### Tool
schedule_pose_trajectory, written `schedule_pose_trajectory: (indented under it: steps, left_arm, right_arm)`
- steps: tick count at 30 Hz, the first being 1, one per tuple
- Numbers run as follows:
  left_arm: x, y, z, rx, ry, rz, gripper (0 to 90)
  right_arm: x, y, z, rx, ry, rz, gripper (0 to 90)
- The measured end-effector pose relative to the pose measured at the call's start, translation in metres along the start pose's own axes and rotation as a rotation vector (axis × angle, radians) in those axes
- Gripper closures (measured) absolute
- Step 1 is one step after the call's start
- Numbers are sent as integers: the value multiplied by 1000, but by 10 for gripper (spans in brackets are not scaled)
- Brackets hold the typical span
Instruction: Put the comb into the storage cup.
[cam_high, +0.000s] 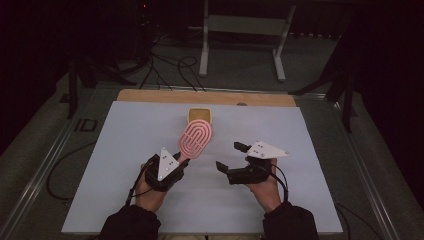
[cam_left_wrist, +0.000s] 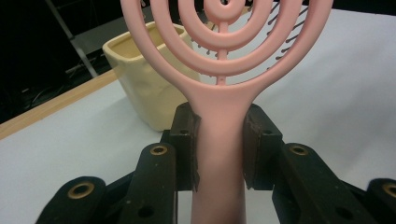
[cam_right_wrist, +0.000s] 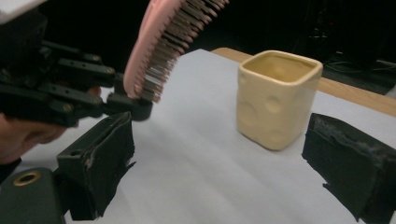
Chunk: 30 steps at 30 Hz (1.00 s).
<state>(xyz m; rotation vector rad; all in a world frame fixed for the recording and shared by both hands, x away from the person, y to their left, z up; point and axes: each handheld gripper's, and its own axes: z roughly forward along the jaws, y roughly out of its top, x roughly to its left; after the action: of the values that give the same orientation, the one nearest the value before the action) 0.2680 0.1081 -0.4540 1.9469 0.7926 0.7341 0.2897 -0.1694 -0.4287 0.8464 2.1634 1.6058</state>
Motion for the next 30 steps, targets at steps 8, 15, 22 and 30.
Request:
schedule_pose_trajectory:
  steps: [8, 15, 22, 30]
  left_arm:
    - [-9, 2, 3, 2, -9, 32, 700]
    - [-12, 2, 3, -2, -16, 46, 701]
    - [-14, 3, 3, -8, -23, 47, 700]
    - [-14, 4, 1, -24, -27, 44, 700]
  right_arm:
    - [5, 11, 12, -8, 43, 15, 88]
    - [11, 22, 24, -7, 59, 2, 87]
    - [14, 35, 34, 9, 70, 8, 89]
    - [16, 45, 45, 13, 85, 44, 168]
